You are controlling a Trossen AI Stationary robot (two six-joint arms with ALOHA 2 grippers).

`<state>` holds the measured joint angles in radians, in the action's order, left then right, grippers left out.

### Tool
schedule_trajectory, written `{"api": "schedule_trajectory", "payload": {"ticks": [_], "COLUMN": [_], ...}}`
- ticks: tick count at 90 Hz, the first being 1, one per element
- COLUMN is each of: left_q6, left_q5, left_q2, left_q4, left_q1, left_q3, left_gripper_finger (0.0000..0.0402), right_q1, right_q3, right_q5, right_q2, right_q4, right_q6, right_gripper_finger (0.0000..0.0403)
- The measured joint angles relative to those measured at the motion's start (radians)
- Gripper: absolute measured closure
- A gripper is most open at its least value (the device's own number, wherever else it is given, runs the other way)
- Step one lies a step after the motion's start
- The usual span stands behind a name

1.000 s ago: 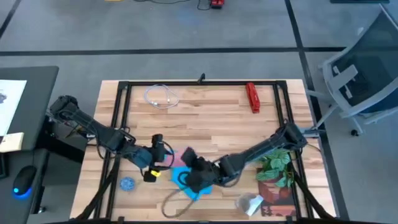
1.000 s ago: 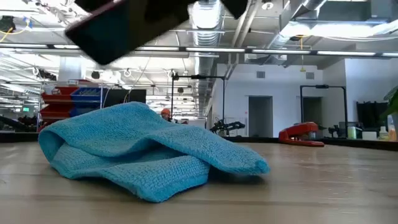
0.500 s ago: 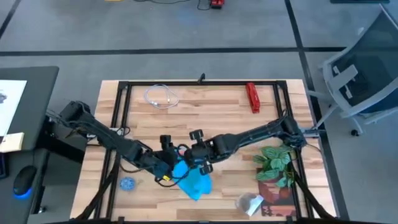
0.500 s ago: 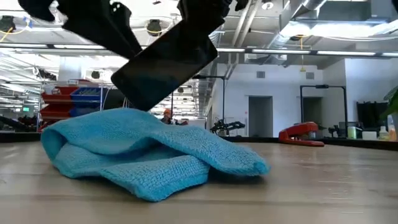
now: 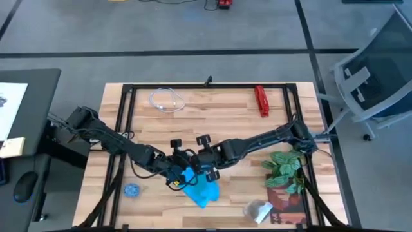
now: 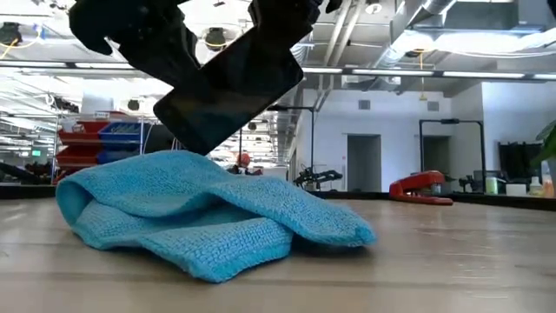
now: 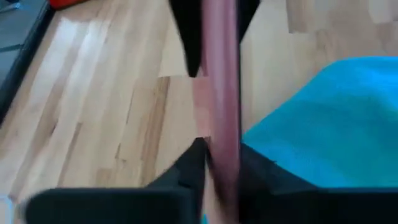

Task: Apply microfiber cloth
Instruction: Wipe the back and front of the cellphone with the blue microfiber cloth

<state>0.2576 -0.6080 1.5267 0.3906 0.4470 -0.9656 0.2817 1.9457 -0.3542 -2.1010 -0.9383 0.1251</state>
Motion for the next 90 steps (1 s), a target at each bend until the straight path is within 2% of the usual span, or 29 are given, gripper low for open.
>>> {"api": "schedule_trajectory", "payload": {"ticks": [18, 31, 37, 50, 64, 75, 82, 90], "left_q6": [0.012, 0.046, 0.082, 0.222, 0.432, 0.554, 0.599, 0.607], "left_q5": [-0.066, -0.081, -0.123, -0.235, -0.346, -0.347, -0.334, -0.324], "left_q2": [0.041, 0.044, 0.034, -0.024, -0.208, -0.415, -0.535, -0.638], "left_q4": [-0.011, 0.036, 0.08, 0.26, 0.374, 0.331, 0.226, 0.095], "left_q1": [0.013, 0.021, 0.03, 0.057, 0.121, 0.199, 0.256, 0.32], "left_q3": [0.0, 0.004, 0.003, 0.012, 0.098, 0.221, 0.306, 0.415], "left_gripper_finger": [0.0396, 0.0397, 0.0397, 0.0398, 0.0398, 0.0398, 0.0398, 0.0397], "right_q1": [0.004, 0.007, 0.008, 0.022, 0.055, 0.068, 0.067, 0.054], "right_q3": [0.006, 0.01, 0.011, 0.011, 0.011, -0.083, -0.195, -0.324], "right_q5": [-0.005, -0.009, -0.011, -0.016, -0.01, 0.078, 0.123, 0.122], "right_q2": [-0.001, 0.015, 0.033, 0.083, 0.095, 0.072, 0.065, 0.064], "right_q4": [0.0, -0.017, -0.028, -0.091, -0.072, 0.159, 0.372, 0.602], "right_q6": [-0.016, -0.017, -0.025, -0.072, -0.129, -0.146, -0.164, -0.216], "right_gripper_finger": [0.036, 0.0306, 0.0272, 0.0212, 0.0194, 0.0199, 0.0204, 0.0211]}}
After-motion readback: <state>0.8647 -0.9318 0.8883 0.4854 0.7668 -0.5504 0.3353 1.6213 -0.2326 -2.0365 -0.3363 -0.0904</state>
